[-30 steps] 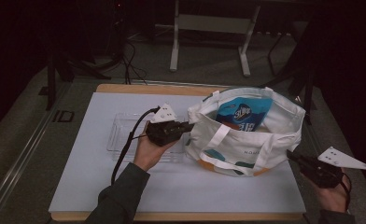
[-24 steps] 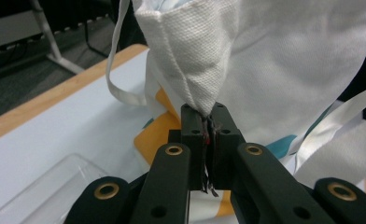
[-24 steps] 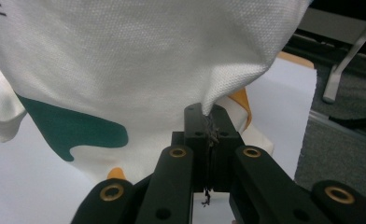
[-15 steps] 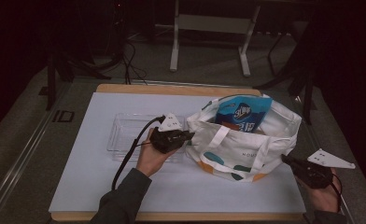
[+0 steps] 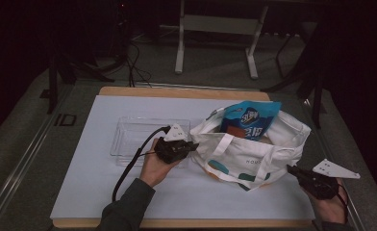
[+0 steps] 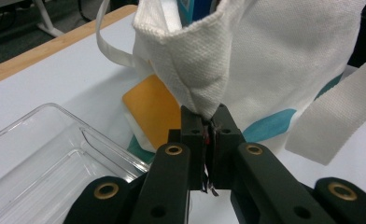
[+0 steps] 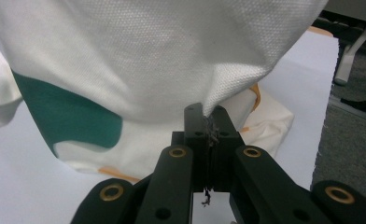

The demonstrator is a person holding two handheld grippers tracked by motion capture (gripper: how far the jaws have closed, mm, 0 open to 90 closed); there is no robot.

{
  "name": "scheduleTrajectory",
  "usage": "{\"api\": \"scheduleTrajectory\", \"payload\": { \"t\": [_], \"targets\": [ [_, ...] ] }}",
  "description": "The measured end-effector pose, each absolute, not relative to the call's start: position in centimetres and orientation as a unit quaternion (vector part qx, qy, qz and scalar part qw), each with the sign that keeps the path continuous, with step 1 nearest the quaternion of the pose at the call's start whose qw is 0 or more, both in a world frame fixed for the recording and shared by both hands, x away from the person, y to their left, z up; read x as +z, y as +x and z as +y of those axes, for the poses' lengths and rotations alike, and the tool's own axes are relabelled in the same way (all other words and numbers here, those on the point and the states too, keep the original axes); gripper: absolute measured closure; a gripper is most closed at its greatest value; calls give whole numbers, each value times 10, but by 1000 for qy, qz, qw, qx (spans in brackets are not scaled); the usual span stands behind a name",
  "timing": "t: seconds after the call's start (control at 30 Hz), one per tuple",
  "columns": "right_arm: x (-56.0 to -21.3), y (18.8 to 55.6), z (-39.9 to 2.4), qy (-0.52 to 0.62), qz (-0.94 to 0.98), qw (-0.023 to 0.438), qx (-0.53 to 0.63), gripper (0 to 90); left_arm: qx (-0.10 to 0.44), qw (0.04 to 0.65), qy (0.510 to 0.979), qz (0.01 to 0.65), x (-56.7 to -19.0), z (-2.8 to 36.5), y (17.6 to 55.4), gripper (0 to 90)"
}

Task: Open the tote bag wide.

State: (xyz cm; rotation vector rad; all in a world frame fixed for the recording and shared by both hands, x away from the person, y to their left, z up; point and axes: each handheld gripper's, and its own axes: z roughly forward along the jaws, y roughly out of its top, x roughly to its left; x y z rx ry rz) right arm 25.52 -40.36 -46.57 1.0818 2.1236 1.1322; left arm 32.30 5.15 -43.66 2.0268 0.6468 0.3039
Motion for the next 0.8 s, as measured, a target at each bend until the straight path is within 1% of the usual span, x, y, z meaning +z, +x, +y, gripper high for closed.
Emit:
{"api": "scheduleTrajectory", "payload": {
  "t": [0.13,0.4,0.5,0.8],
  "targets": [
    [-465,255,-407,402,772,240,429,889,121,481,826,267,-434,52,322,872],
    [-460,246,-407,387,769,258,439,889,110,504,814,266,-427,57,317,872],
    [-459,242,-408,385,764,257,450,889,105,509,813,263,-425,59,316,872],
    [-470,242,-396,365,800,277,387,888,112,471,840,246,-436,48,315,872]
  ]
}}
